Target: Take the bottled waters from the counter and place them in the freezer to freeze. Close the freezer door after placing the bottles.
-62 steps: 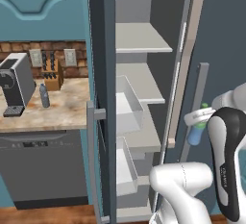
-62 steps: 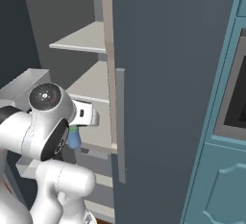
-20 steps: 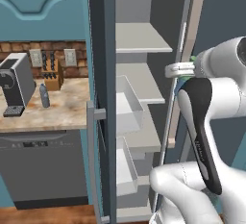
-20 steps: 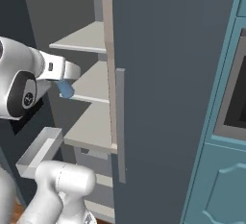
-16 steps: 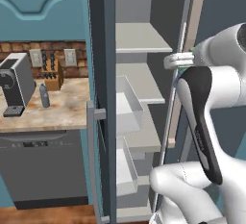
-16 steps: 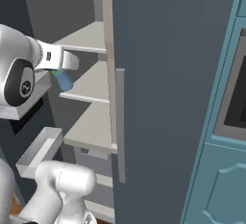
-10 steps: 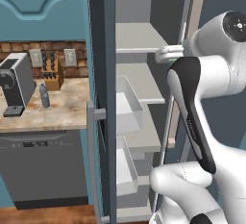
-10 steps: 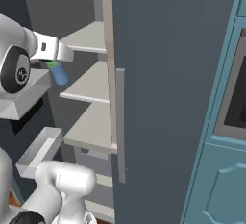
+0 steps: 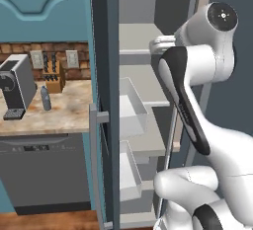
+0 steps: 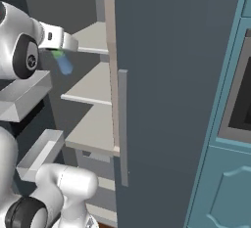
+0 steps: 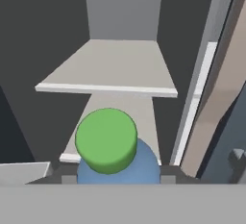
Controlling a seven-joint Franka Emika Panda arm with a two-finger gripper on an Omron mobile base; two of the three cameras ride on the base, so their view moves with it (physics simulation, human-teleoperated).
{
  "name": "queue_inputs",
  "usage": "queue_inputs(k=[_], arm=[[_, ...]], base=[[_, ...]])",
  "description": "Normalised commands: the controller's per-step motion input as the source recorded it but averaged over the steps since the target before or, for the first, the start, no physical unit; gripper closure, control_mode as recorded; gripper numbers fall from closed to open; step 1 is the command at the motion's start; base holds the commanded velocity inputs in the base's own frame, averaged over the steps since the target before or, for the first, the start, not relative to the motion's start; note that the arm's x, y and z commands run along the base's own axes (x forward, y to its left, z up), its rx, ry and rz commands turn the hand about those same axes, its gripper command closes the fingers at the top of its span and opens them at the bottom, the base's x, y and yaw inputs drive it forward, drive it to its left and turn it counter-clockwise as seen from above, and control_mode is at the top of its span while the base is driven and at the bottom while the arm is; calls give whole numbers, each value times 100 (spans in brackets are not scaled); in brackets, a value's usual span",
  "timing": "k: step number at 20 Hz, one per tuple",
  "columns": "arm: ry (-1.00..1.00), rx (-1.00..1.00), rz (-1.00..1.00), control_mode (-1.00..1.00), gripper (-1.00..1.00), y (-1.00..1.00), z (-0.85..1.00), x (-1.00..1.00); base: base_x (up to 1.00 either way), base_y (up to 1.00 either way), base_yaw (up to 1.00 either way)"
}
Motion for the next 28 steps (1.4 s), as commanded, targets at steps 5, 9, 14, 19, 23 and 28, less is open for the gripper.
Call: queue_inputs(k=[5,9,14,19,23,28], arm=[[-1,0,0,-100,100,0,2,58],[-2,0,0,-100,100,0,24,52],[-1,1,0,-100,100,0,39,53],[0,4,0,-100,100,0,23,49],[-2,11,0,-100,100,0,-1,51],[-4,6,0,-100,100,0,-19,52]], base=[[0,0,0],[0,0,0],[0,0,0],[0,0,0],[0,0,0],[0,0,0]])
